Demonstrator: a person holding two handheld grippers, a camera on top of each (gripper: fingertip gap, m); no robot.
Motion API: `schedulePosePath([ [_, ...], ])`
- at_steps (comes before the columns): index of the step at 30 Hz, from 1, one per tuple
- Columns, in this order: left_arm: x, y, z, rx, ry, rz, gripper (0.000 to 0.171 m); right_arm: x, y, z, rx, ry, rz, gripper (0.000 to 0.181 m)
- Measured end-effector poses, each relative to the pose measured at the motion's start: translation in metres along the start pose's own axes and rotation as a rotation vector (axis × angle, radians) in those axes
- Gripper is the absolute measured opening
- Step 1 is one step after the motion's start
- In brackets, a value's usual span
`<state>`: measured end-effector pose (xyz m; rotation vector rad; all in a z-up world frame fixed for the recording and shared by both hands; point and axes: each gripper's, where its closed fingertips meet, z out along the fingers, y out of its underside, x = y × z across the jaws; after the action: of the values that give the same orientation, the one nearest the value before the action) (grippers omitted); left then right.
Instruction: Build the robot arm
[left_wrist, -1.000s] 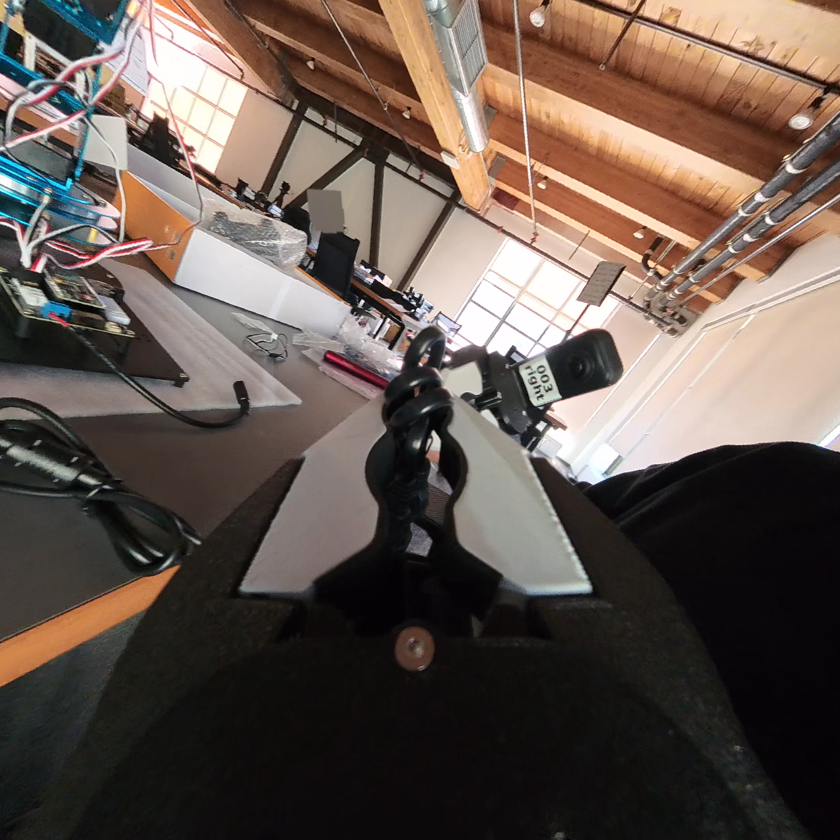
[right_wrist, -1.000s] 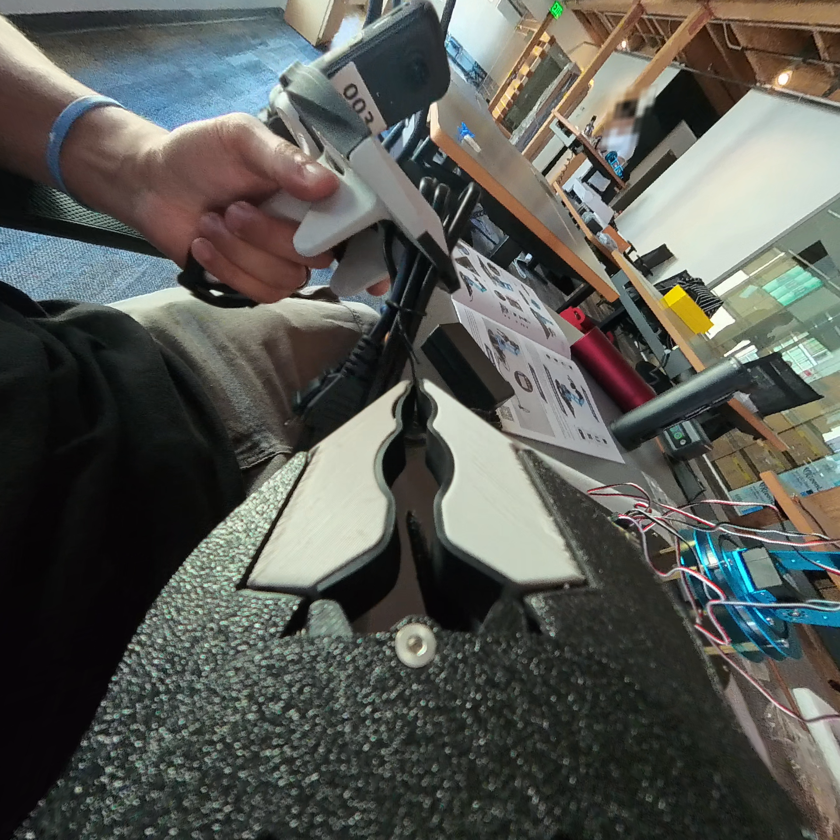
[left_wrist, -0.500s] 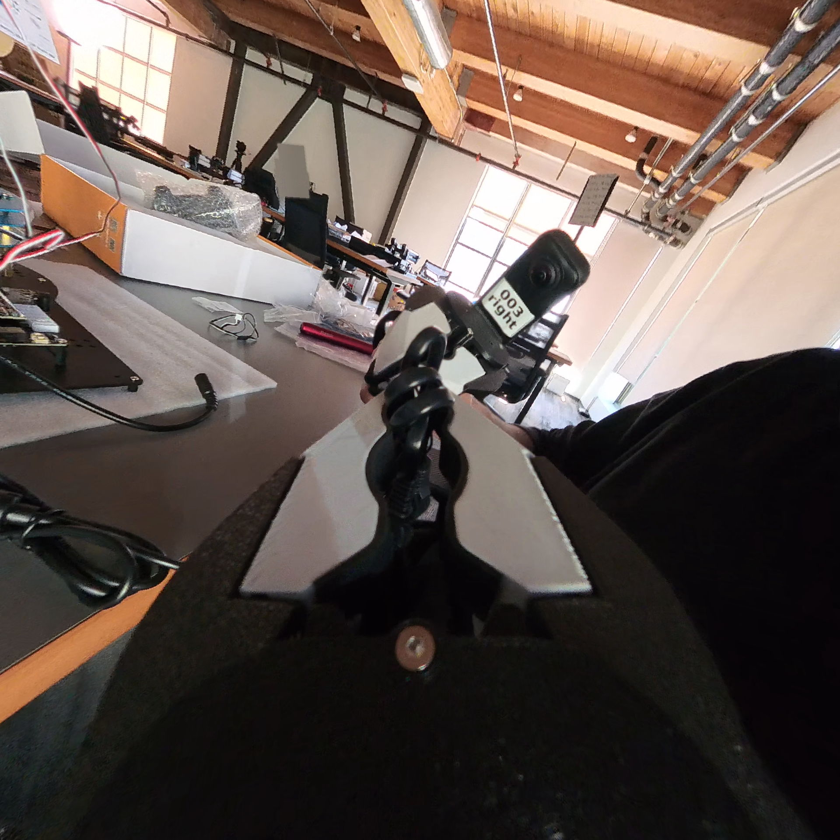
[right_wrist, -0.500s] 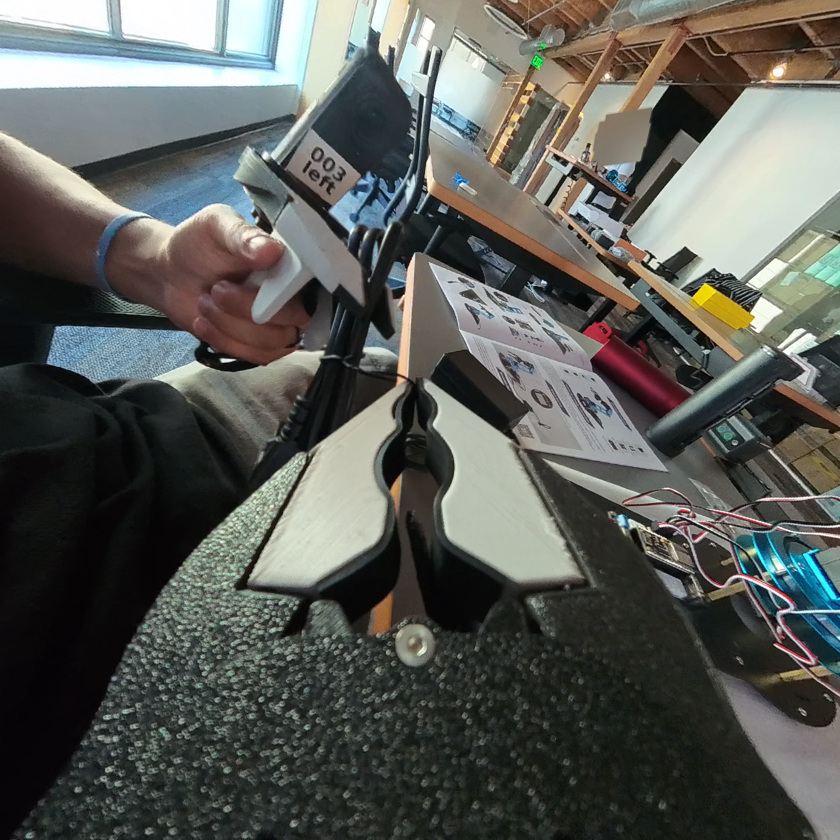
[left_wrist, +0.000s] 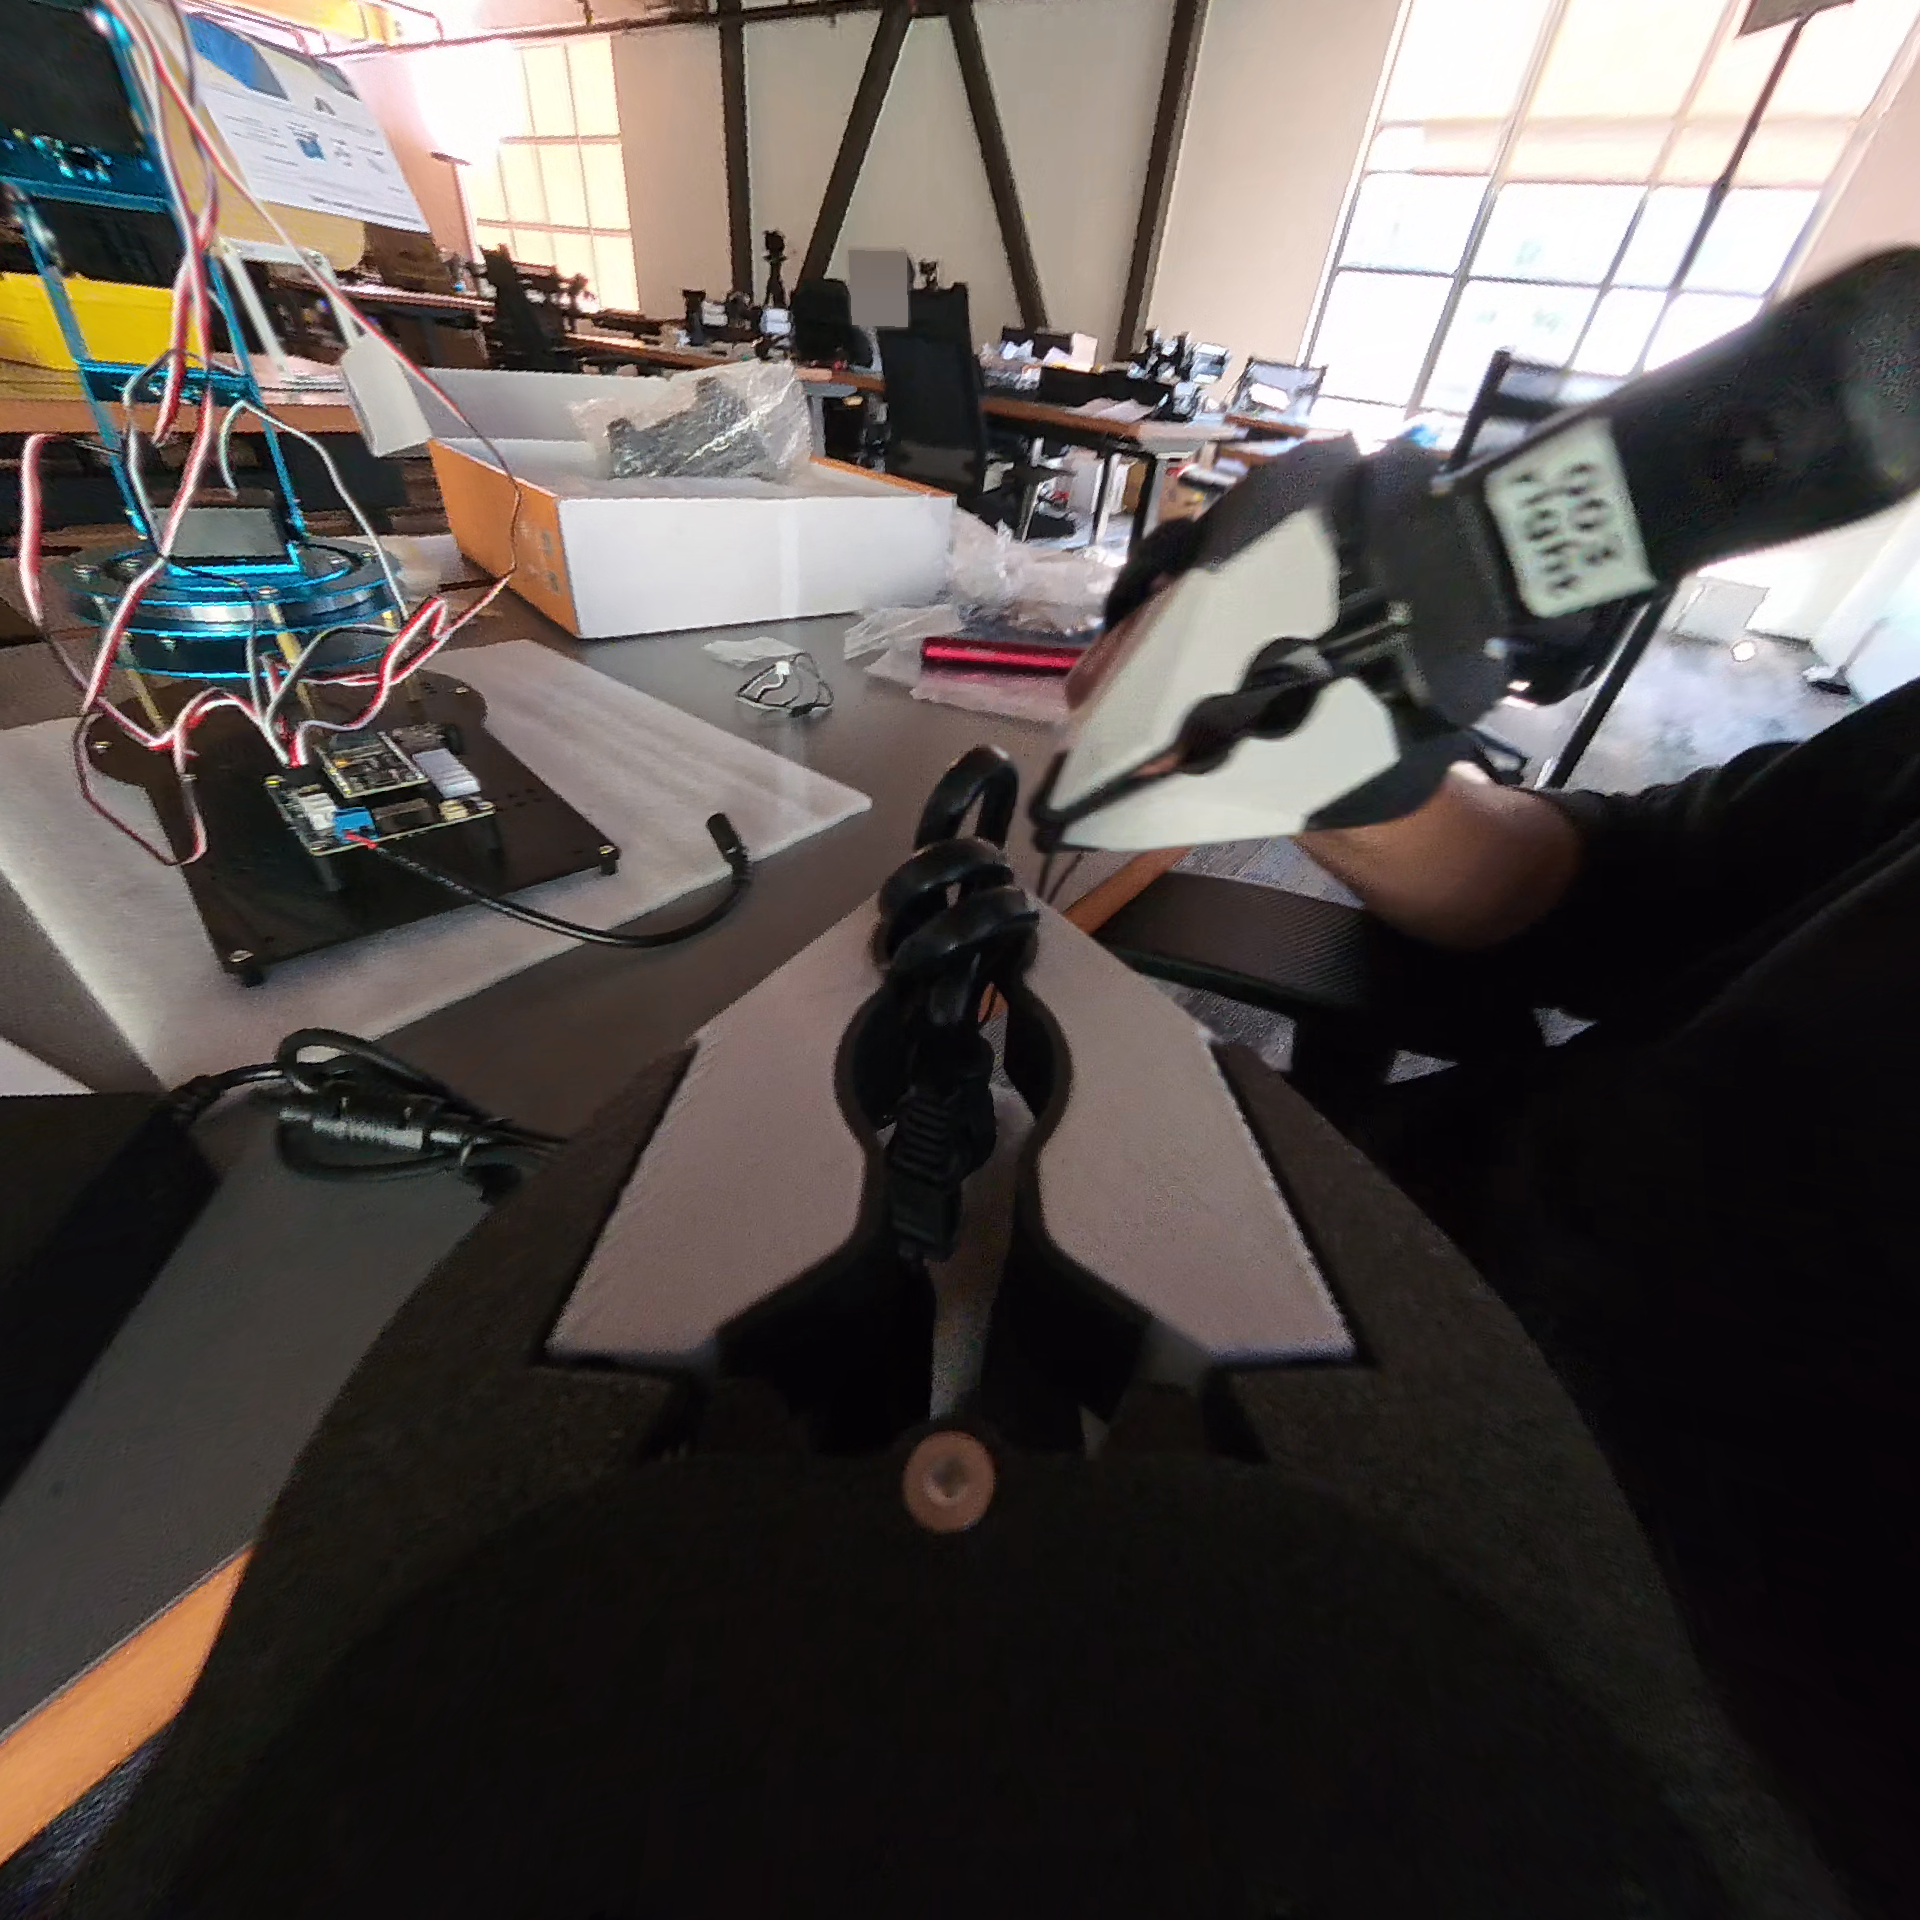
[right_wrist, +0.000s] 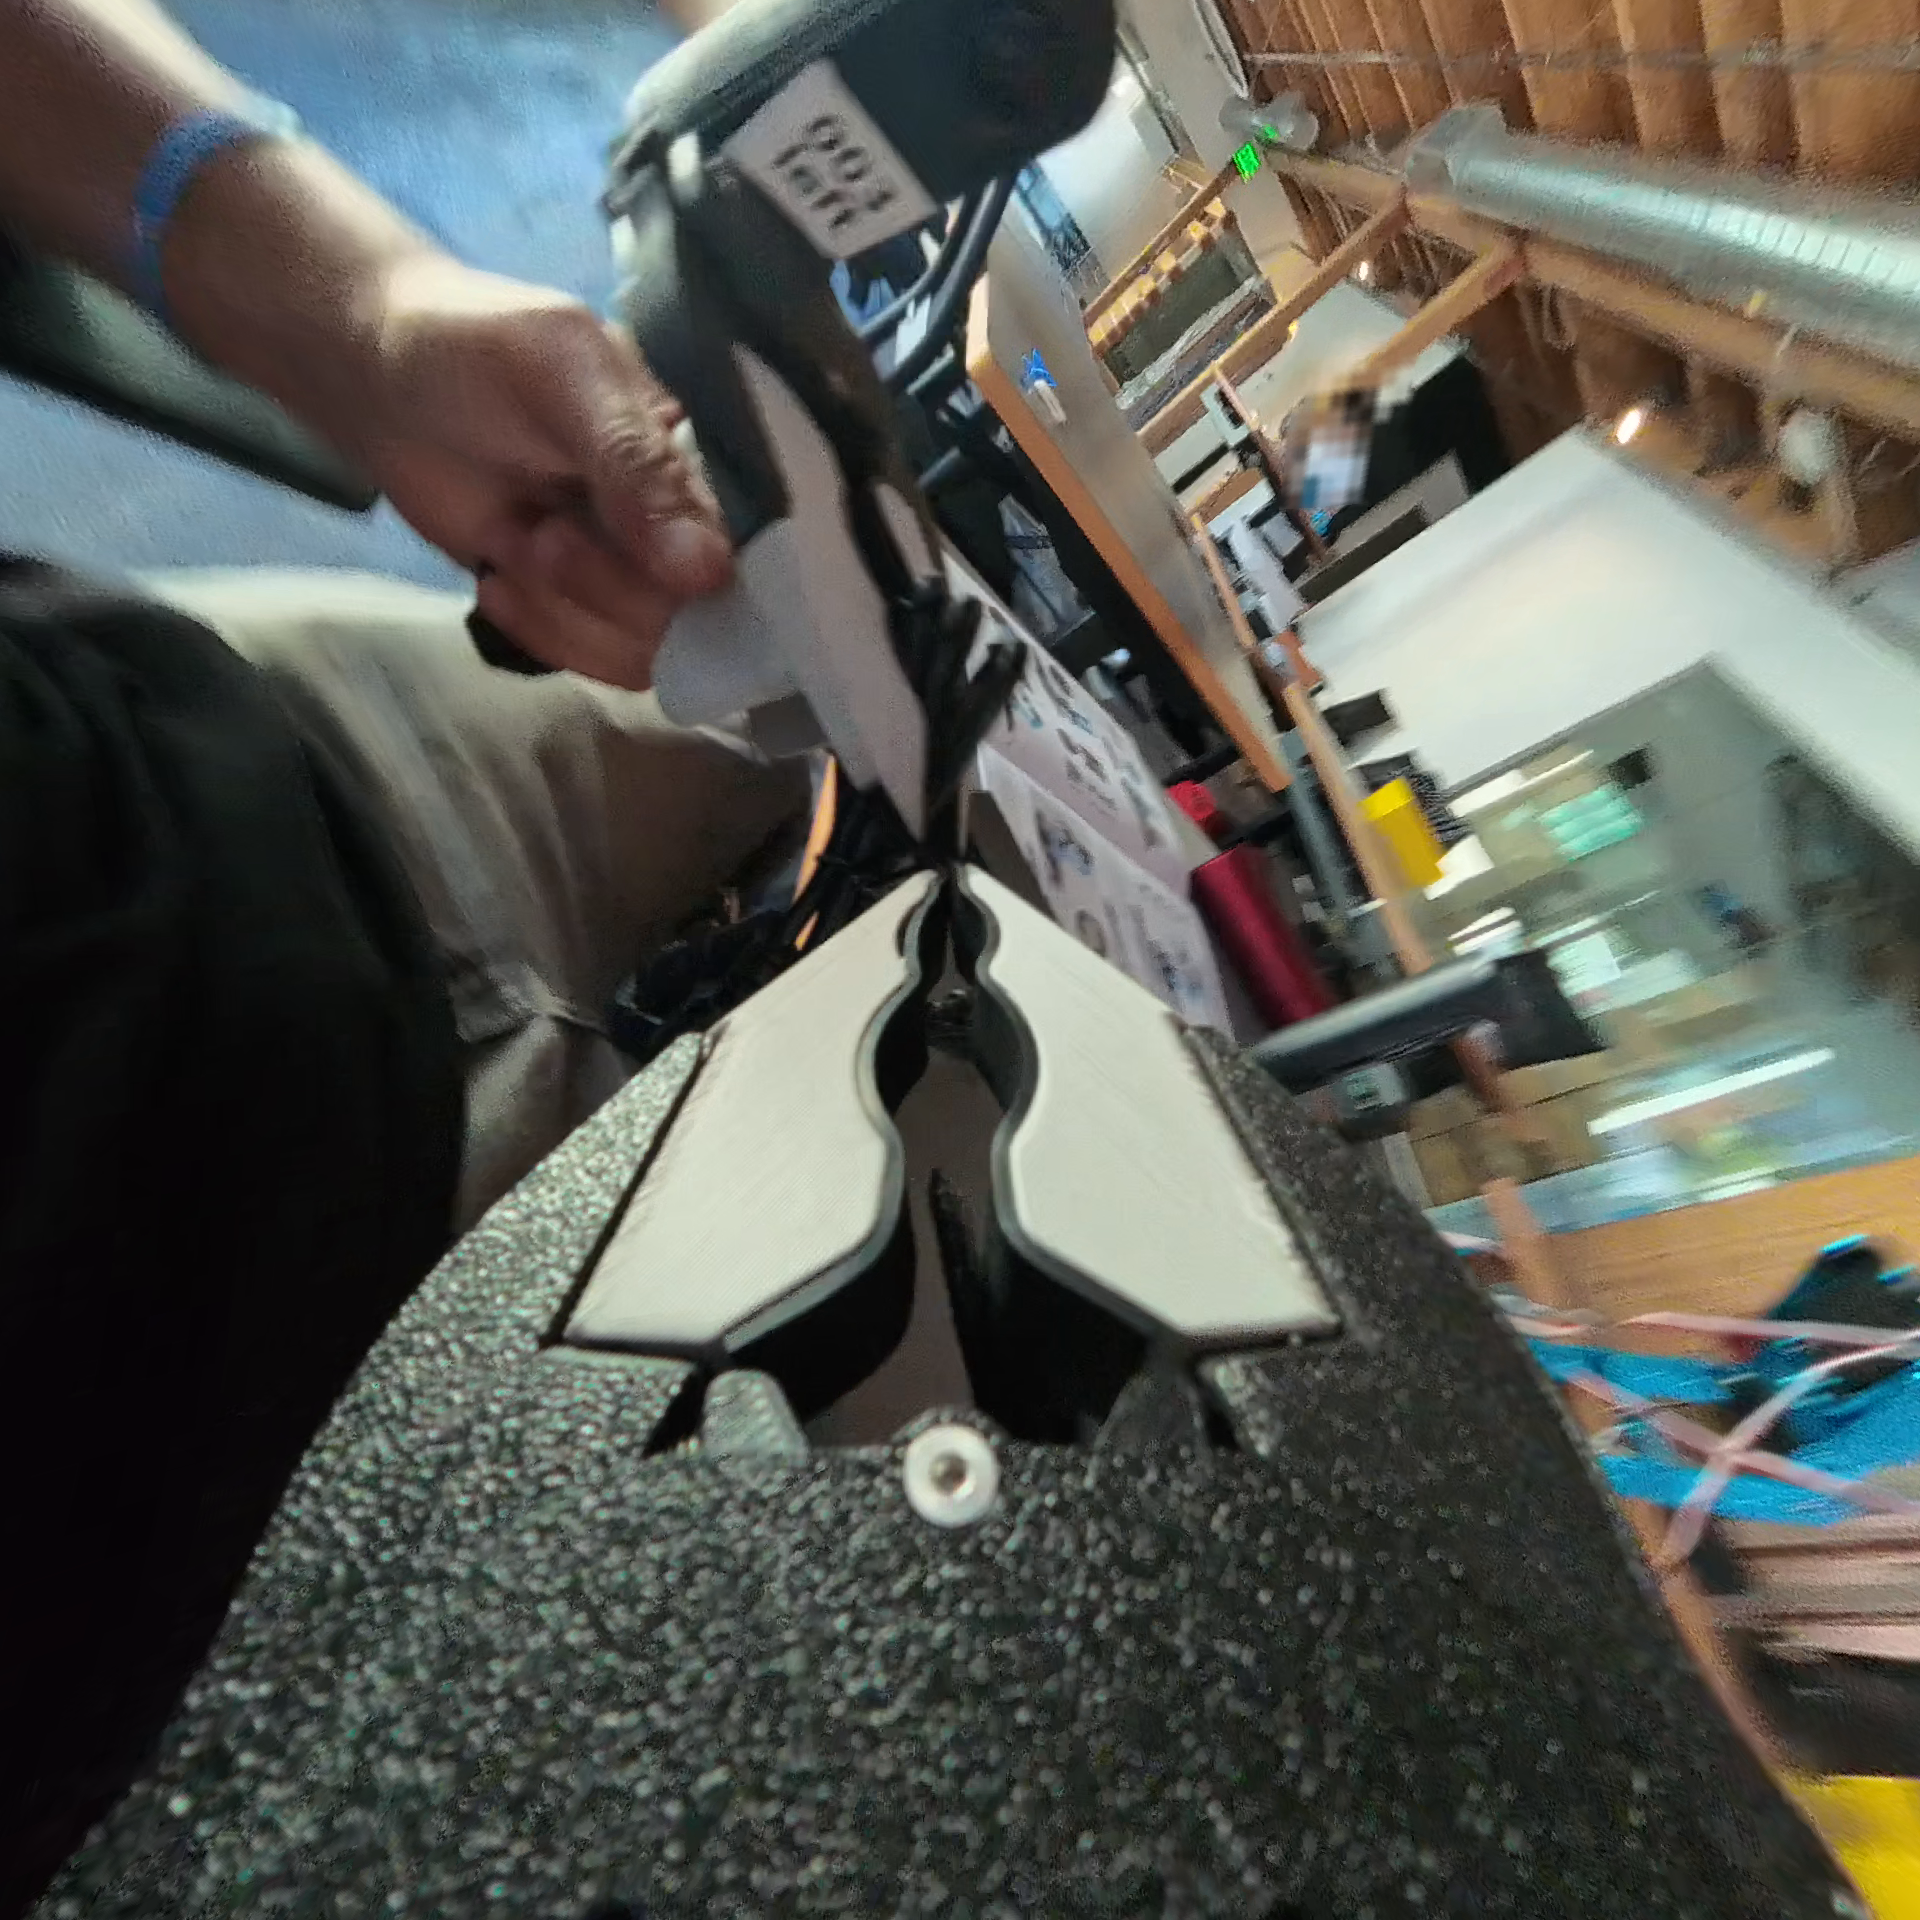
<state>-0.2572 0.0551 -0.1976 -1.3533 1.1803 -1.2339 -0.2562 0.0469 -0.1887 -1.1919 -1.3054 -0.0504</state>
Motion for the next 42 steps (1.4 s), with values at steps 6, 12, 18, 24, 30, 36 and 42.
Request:
schedulePosePath([
  [6,-0.011,0.008,0.005,-0.031,-0.060,-0.019,0.009,-0.038,0.002,0.010,-0.132,-0.051,-0.389,0.000],
  [12,-0.018,-0.006,-0.006,0.046,-0.019,-0.164,0.009,-0.056,0.043,0.025,-0.306,-0.140,-0.421,0.000],
  [18,-0.023,-0.011,-0.012,0.070,-0.027,-0.182,0.009,-0.035,0.033,0.023,-0.239,-0.065,-0.229,0.000],
  [24,-0.020,-0.010,-0.010,0.066,-0.046,-0.132,0.010,-0.015,0.002,0.004,0.021,-0.181,0.322,0.029],
  [30,-0.018,-0.010,-0.009,0.086,0.010,-0.228,0.010,-0.025,0.000,0.003,0.016,-0.028,-0.106,0.021],
  [36,-0.015,-0.012,-0.009,0.091,0.034,-0.257,0.010,-0.029,0.000,0.012,0.004,-0.005,-0.172,0.015],
  [42,-0.010,-0.015,-0.010,0.096,0.054,-0.274,0.009,-0.028,0.002,0.012,-0.004,-0.019,-0.160,0.000],
])
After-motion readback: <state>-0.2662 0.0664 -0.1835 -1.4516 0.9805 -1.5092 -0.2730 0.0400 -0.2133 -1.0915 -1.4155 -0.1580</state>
